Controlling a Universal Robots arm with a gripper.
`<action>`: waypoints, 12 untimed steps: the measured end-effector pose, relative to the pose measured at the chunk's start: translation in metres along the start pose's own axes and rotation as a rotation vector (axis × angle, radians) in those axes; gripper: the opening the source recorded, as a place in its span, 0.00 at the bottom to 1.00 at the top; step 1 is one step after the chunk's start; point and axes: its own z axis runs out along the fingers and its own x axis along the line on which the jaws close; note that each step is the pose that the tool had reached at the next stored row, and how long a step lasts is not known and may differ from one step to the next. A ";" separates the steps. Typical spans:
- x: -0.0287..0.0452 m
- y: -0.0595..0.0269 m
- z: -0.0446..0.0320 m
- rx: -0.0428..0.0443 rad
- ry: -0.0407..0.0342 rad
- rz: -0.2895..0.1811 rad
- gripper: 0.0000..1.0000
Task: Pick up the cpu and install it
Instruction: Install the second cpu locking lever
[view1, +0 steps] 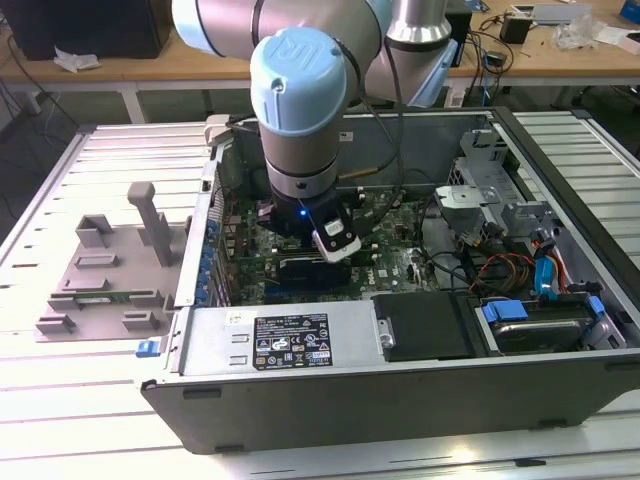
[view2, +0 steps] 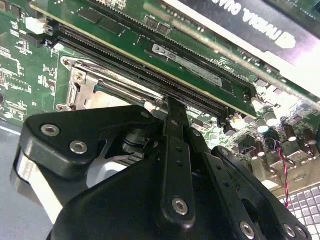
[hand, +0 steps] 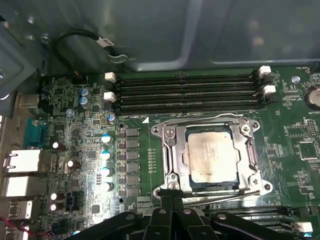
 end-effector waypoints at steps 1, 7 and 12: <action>0.0005 -0.0001 0.0007 -0.0107 -0.0021 -0.001 0.11; 0.0019 0.0019 -0.0056 -0.0315 -0.0073 -0.002 0.11; 0.0015 0.0120 -0.0364 -0.0288 -0.0074 -0.002 0.11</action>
